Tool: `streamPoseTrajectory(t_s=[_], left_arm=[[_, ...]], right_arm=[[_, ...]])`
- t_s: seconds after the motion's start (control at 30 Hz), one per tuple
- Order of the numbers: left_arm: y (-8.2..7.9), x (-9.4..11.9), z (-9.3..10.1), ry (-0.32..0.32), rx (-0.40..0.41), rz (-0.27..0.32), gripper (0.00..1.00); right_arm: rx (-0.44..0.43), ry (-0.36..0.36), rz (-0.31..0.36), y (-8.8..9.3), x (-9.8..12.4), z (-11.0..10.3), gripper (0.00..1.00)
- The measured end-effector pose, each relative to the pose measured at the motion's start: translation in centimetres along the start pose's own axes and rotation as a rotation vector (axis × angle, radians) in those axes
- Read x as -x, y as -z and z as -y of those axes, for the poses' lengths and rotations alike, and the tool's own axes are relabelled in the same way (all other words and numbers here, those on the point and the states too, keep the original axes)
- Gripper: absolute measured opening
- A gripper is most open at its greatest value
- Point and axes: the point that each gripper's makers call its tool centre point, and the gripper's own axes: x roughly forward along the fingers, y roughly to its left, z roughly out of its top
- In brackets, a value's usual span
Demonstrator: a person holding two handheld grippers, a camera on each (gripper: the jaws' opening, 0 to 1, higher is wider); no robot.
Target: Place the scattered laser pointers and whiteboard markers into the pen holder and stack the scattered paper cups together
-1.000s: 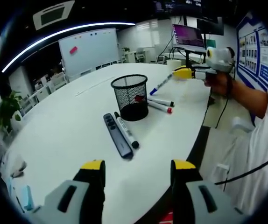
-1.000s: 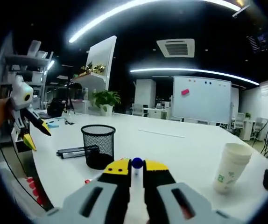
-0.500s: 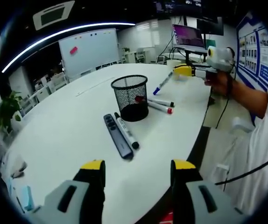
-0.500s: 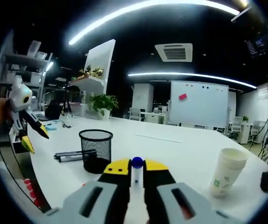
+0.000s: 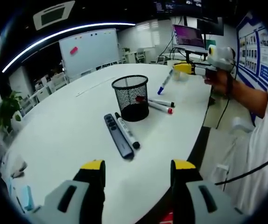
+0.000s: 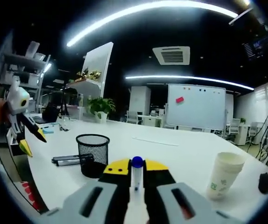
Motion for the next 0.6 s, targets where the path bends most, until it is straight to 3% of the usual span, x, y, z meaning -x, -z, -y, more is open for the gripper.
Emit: streamPoseTrajectory(t_s=[0.6], left_arm=[[-0.05, 0.05, 0.04, 0.0, -0.002, 0.001, 0.56]], right_arm=[[-0.005, 0.022, 0.025, -0.8, 0.15, 0.44, 0.11]])
